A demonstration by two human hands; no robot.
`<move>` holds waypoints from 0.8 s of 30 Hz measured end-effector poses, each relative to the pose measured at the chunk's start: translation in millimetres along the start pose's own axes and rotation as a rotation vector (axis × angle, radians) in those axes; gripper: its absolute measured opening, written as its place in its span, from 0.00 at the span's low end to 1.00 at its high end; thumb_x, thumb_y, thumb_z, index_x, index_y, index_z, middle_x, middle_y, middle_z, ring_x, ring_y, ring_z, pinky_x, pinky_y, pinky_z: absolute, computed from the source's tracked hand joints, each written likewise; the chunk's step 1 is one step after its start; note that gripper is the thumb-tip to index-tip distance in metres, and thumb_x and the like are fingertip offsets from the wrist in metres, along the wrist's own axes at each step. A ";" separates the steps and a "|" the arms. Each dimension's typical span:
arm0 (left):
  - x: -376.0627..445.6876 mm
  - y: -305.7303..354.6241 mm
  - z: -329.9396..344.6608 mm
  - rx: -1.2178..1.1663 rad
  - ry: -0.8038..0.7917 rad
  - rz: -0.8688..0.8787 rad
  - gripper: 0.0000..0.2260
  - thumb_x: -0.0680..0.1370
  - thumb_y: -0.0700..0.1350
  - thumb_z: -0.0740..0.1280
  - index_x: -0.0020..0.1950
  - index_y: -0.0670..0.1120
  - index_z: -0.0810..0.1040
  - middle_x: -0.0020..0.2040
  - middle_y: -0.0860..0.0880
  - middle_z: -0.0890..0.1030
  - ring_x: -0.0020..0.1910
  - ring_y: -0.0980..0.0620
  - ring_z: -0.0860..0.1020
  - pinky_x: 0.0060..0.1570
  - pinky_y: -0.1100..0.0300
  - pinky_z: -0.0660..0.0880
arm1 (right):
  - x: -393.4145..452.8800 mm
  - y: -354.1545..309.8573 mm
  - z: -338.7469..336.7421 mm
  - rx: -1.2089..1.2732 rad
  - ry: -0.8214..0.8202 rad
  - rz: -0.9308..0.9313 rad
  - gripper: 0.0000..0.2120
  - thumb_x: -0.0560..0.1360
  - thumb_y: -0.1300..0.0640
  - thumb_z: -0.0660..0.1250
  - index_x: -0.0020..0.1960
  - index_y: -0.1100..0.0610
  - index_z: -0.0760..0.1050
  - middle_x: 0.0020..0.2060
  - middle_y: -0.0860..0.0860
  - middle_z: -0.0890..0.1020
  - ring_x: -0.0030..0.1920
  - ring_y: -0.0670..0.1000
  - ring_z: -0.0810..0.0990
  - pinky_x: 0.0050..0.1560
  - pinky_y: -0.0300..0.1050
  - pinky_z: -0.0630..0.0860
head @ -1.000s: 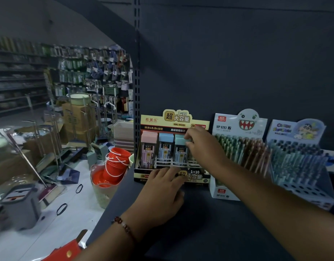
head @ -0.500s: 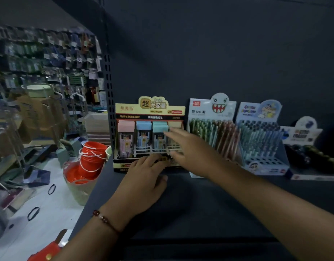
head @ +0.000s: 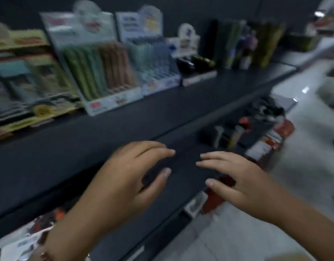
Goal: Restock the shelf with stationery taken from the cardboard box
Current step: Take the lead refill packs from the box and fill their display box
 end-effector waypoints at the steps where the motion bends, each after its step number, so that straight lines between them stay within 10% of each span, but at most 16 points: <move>1: 7.5 23.1 26.4 -0.030 -0.045 0.029 0.15 0.80 0.56 0.60 0.64 0.56 0.77 0.61 0.61 0.77 0.62 0.61 0.74 0.59 0.61 0.71 | -28.9 20.0 1.0 0.007 0.011 0.077 0.16 0.78 0.42 0.63 0.65 0.31 0.70 0.64 0.23 0.64 0.67 0.26 0.60 0.63 0.24 0.56; 15: -15.5 368.5 472.3 -0.221 -0.922 0.311 0.13 0.81 0.57 0.60 0.66 0.62 0.72 0.62 0.68 0.71 0.62 0.71 0.65 0.55 0.81 0.58 | -557.5 277.4 66.8 0.301 0.216 1.042 0.13 0.78 0.48 0.66 0.62 0.39 0.73 0.56 0.31 0.71 0.58 0.27 0.67 0.59 0.22 0.61; 24: -31.7 549.8 660.6 -0.206 -1.285 0.478 0.15 0.82 0.55 0.61 0.69 0.57 0.72 0.66 0.59 0.73 0.61 0.61 0.72 0.57 0.68 0.67 | -750.1 386.9 66.7 0.485 0.293 1.475 0.15 0.78 0.51 0.66 0.65 0.45 0.75 0.60 0.41 0.75 0.62 0.45 0.74 0.61 0.41 0.71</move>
Point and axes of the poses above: each hand's wrist, its own x-axis towards the middle knuckle, its own z-axis out of the palm, y = z × x, the point moved 9 cm from there along x, towards the middle knuckle
